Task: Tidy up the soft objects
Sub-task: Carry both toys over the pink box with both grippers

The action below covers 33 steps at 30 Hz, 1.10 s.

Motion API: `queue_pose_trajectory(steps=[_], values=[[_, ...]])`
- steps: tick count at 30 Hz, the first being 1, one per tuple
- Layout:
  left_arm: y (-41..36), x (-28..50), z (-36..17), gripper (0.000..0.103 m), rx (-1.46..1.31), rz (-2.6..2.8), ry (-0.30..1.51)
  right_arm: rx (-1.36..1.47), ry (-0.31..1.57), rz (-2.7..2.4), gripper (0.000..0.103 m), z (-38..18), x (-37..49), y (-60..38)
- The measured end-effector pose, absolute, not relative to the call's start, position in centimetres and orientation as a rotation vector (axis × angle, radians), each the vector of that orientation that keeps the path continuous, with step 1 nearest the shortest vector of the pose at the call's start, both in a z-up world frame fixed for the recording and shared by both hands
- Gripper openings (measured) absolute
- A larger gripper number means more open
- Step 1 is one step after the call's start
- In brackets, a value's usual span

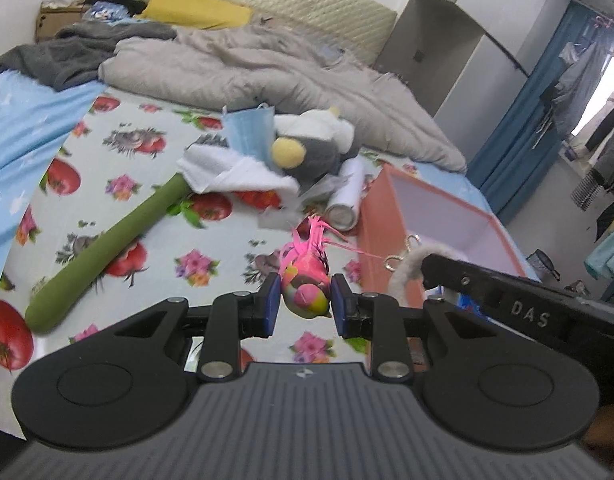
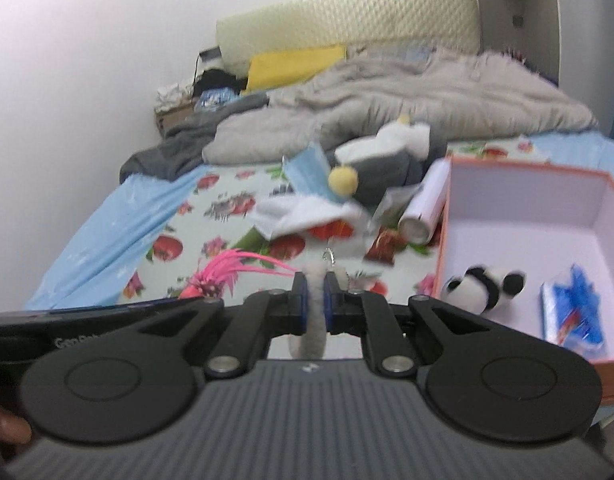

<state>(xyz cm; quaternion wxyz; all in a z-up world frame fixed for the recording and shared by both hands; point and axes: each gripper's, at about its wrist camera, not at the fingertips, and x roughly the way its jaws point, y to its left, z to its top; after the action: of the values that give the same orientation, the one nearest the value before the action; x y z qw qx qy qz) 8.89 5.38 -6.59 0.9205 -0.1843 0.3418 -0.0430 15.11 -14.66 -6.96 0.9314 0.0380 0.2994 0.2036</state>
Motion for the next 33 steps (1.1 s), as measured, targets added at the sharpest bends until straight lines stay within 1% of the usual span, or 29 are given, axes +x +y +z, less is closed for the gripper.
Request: queue_pose_trajectory(steps=[8, 16, 23, 33], values=[[3.6, 8.9, -4.2, 0.032, -0.343, -0.132, 0.652, 0.091, 0.541, 0.362, 0.011, -4.6, 14.3, -16.9], [-0.2, 10.1, -3.7, 0.032, -0.334, -0.229, 0.654, 0.108, 0.515, 0.262, 0.011, -4.0, 13.6, -21.1], [-4.1, 13.0, -4.7, 0.032, -0.297, -0.324, 0.681, 0.137, 0.549, 0.188, 0.012, -5.7, 14.4, -23.6], [-9.1, 19.9, -7.2, 0.032, -0.251, -0.396, 0.795, 0.204, 0.654, 0.121, 0.012, -9.6, 18.5, -27.8]])
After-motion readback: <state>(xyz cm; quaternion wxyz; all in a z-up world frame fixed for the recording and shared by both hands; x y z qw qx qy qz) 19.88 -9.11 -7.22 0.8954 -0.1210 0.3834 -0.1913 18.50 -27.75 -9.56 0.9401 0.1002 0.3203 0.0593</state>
